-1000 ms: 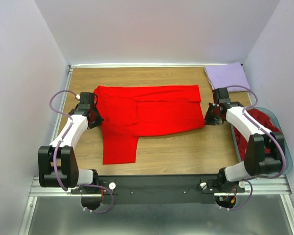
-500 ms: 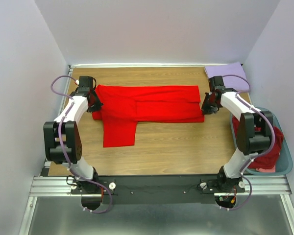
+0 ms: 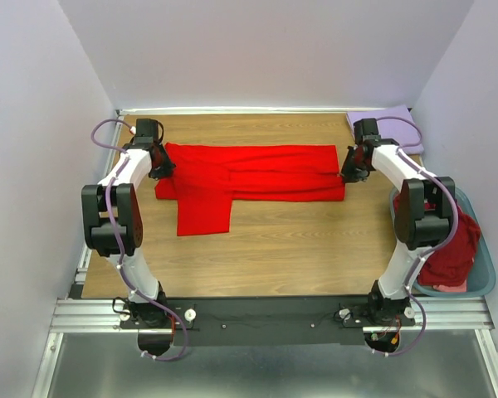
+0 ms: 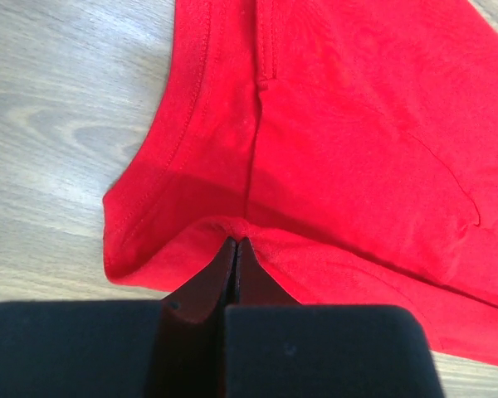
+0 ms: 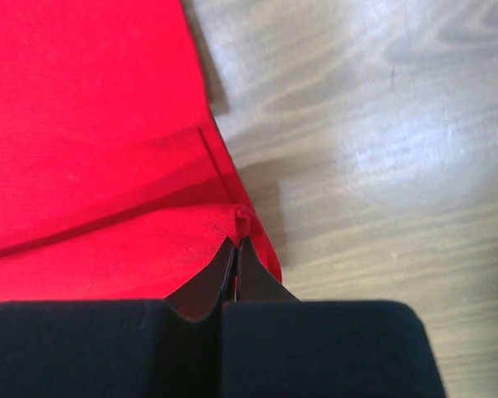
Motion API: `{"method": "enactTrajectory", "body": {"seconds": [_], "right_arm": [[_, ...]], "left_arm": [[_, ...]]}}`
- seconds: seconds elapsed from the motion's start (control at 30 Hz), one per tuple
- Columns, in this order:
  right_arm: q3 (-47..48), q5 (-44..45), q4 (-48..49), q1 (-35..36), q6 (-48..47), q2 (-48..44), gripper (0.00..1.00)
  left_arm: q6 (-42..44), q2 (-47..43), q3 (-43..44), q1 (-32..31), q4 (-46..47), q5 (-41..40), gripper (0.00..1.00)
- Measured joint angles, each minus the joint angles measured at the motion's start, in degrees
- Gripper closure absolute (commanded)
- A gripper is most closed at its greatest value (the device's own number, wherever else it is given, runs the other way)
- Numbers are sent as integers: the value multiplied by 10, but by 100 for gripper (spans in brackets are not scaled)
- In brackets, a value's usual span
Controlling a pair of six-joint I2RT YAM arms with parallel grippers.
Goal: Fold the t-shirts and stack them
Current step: Fold the tshirt
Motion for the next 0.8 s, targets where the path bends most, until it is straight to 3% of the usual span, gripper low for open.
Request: {"method": "enactTrajectory", "body": {"seconds": [0.57,0.67,0.8], "right_arm": [[49,0,14,0,0,80,100],[50,-2,18,0,0,85,98],[56,-10,19,0,-2,88,89]], "left_arm": [[-9,41,0,10,42,1,100],[-10,44,0,10,52,1,93],[-14,44,0,10,70,0,71]]}}
